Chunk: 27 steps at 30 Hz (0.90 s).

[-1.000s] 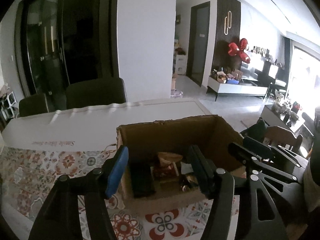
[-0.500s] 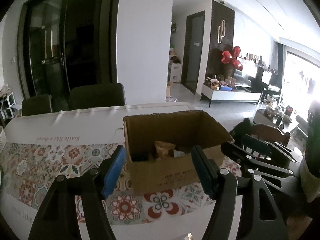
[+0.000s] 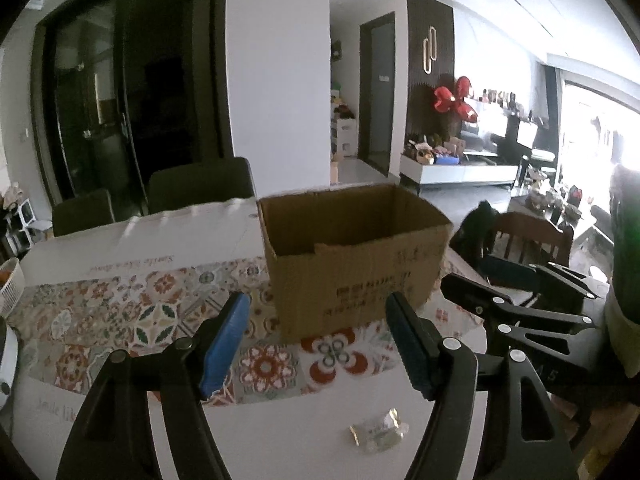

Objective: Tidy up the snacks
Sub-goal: 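Withdraw both grippers from the box toward the two white-wrapped candies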

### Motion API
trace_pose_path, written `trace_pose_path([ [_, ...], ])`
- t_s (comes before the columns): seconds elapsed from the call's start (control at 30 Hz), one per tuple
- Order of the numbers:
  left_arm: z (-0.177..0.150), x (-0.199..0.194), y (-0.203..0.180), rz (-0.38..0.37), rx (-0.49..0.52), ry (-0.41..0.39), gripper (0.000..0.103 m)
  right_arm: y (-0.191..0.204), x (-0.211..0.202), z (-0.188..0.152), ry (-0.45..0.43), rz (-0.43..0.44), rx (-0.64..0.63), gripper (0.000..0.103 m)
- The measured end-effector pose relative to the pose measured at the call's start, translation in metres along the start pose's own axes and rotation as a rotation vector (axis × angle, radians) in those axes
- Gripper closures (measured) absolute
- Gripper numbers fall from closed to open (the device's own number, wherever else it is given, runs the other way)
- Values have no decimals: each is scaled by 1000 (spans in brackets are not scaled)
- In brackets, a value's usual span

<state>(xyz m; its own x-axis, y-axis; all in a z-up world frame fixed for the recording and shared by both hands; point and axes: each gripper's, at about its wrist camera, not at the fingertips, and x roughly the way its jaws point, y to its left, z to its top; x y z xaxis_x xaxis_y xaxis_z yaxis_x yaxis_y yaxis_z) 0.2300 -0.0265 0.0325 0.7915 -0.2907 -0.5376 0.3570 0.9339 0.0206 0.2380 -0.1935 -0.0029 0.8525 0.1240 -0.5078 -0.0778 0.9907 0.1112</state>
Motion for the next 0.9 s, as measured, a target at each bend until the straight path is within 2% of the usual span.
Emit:
trace_pose_path([
  [0.4,-47,8,3,-14,46,97,33,10,7,-46,112,2,29,49],
  [0.9,-96,25,8,-43,71,211,33,27,28,-97,270,20,-7,49],
])
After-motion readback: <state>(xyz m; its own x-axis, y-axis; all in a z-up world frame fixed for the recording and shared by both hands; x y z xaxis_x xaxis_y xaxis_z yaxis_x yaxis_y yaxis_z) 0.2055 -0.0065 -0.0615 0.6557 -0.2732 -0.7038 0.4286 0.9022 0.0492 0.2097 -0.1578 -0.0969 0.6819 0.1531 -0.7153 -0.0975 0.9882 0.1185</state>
